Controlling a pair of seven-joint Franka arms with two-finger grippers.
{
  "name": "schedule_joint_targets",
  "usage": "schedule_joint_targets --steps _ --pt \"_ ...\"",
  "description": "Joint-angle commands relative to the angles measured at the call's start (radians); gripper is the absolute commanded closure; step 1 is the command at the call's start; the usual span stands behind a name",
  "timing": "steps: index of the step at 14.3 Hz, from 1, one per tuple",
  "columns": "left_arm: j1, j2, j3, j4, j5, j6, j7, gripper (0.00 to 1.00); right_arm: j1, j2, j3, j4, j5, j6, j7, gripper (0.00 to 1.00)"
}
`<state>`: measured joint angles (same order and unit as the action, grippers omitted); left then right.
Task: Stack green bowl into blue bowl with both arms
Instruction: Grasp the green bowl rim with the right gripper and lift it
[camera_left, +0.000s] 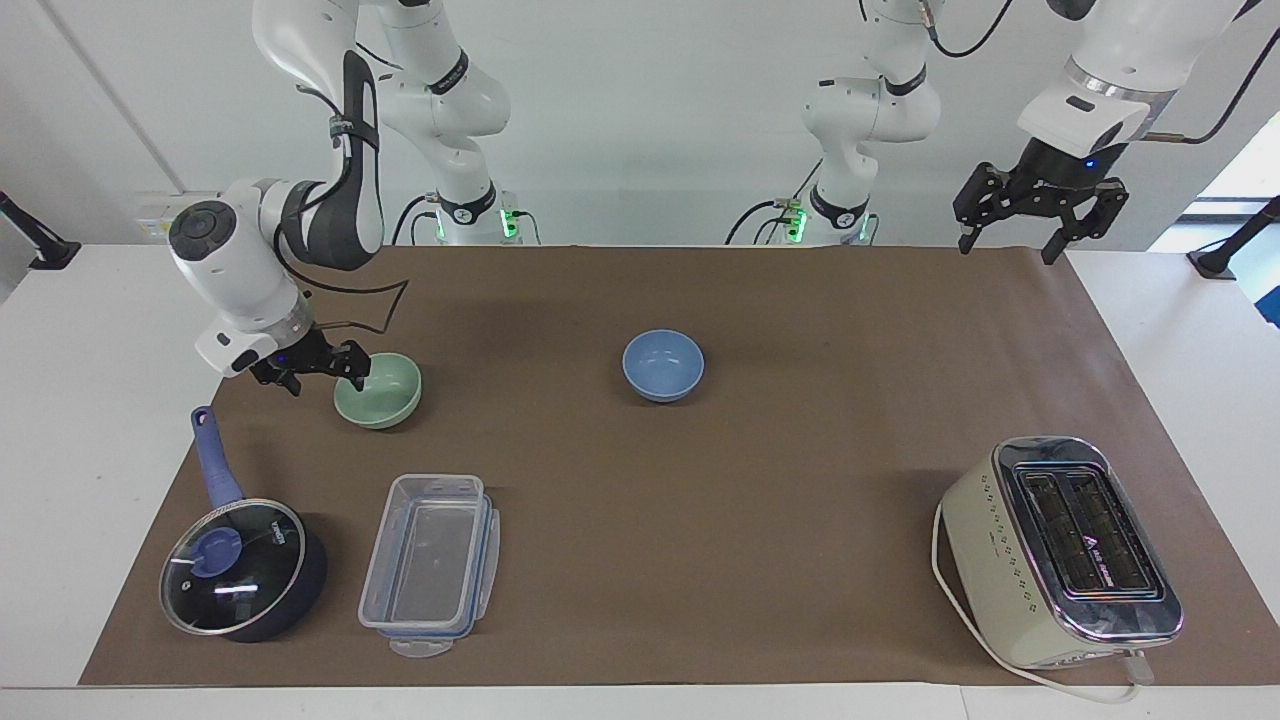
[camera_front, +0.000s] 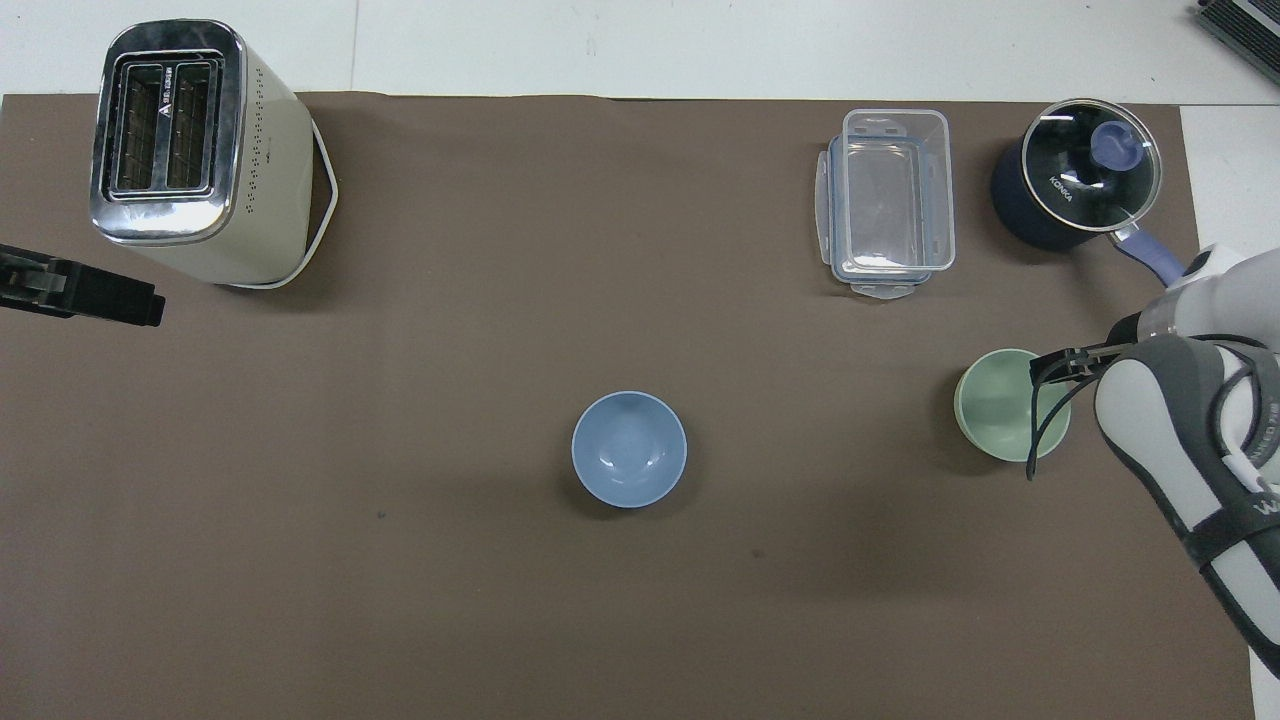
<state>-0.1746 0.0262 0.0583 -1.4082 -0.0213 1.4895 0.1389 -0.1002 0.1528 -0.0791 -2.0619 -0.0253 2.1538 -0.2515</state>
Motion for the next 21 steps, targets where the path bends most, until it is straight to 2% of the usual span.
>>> schedule_joint_targets --steps 1,3,7,11,12,15,16,17,18,21 --pt "0.027 0.008 -0.002 0.021 0.014 -0.034 0.039 0.00 -0.019 -0.015 0.009 -0.070 0.012 0.056 -0.031 0.00" --pt "0.032 -0.002 -0.002 -0.009 0.017 -0.029 0.038 0.00 -0.022 -0.015 0.009 -0.099 0.012 0.098 -0.031 0.00" --pt "0.029 -0.086 -0.003 -0.147 0.017 0.020 0.031 0.00 -0.041 -0.015 0.009 -0.115 0.012 0.124 -0.041 0.00" --pt "0.026 -0.081 -0.003 -0.150 0.018 0.046 0.024 0.00 -0.058 0.000 0.010 -0.116 0.097 0.123 -0.098 0.00" --pt "0.026 -0.081 -0.003 -0.150 0.018 0.044 0.024 0.00 -0.059 0.002 0.009 -0.116 0.107 0.120 -0.103 0.10" --pt "0.029 -0.081 -0.003 -0.146 0.018 0.037 0.024 0.00 -0.059 0.002 0.009 -0.115 0.113 0.119 -0.109 0.49" --pt "0.029 -0.081 -0.003 -0.146 0.018 0.034 0.024 0.00 -0.059 0.002 0.009 -0.115 0.113 0.120 -0.117 0.67" --pt "0.029 -0.081 -0.003 -0.146 0.018 0.029 0.022 0.00 -0.059 0.004 0.009 -0.113 0.113 0.120 -0.118 0.91" --pt "0.029 -0.083 -0.003 -0.146 0.018 0.020 0.022 0.00 -0.059 0.005 0.009 -0.110 0.111 0.121 -0.129 1.00" --pt "0.030 -0.086 -0.005 -0.147 0.018 -0.006 0.022 0.00 -0.058 0.013 0.007 -0.100 0.111 0.120 -0.135 1.00"
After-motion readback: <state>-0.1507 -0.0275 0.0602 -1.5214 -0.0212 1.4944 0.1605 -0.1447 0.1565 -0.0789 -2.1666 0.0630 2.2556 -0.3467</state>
